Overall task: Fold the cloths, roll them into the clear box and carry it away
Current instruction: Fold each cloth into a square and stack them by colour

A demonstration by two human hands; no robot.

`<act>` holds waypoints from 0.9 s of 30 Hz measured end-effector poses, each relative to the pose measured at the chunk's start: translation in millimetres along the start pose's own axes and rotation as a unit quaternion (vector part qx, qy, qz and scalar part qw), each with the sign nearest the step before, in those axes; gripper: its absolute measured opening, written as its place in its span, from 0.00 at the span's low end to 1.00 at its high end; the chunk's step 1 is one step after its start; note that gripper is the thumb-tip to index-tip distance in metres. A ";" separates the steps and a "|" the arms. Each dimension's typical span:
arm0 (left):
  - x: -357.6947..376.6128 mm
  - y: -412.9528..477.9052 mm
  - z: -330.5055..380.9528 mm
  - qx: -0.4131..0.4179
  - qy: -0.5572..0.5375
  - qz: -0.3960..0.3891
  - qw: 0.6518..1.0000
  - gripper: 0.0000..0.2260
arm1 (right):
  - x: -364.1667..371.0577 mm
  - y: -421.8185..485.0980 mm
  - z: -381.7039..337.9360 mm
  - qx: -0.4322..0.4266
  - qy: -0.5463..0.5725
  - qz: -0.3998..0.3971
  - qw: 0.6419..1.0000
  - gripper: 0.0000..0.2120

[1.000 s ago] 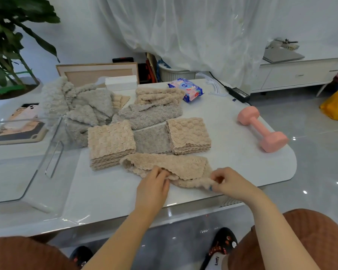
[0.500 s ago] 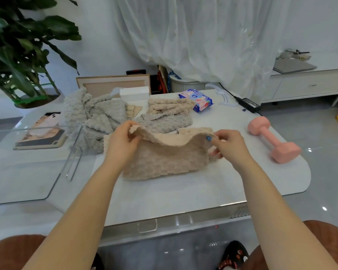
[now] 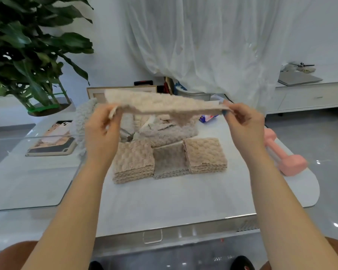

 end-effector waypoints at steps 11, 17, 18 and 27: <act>-6.3 -144.5 -65.1 -0.262 0.011 -0.463 0.846 0.08 | -41.6 -111.8 87.2 0.345 -0.035 -0.350 0.870 0.04; -4.4 -159.2 -65.1 -0.327 -0.117 -0.499 0.794 0.18 | -51.5 -124.1 87.4 0.392 -0.041 -0.405 0.825 0.05; -2.1 -161.2 -63.7 -0.333 -0.125 -0.509 0.784 0.16 | -52.2 -125.0 89.6 0.400 -0.051 -0.405 0.820 0.05; 18.1 -187.5 -69.0 -0.431 -0.114 -0.552 0.705 0.08 | -38.9 -156.0 118.4 0.507 -0.126 -0.453 0.722 0.02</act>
Point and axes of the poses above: each hand's wrist, its own y-axis towards the middle knuckle, its own x-axis out of the palm, z = x × y, the point moved 4 cm from there along y, towards the middle knuckle, and after that the axes turned 5 degrees about y, right-handed, at the moved point
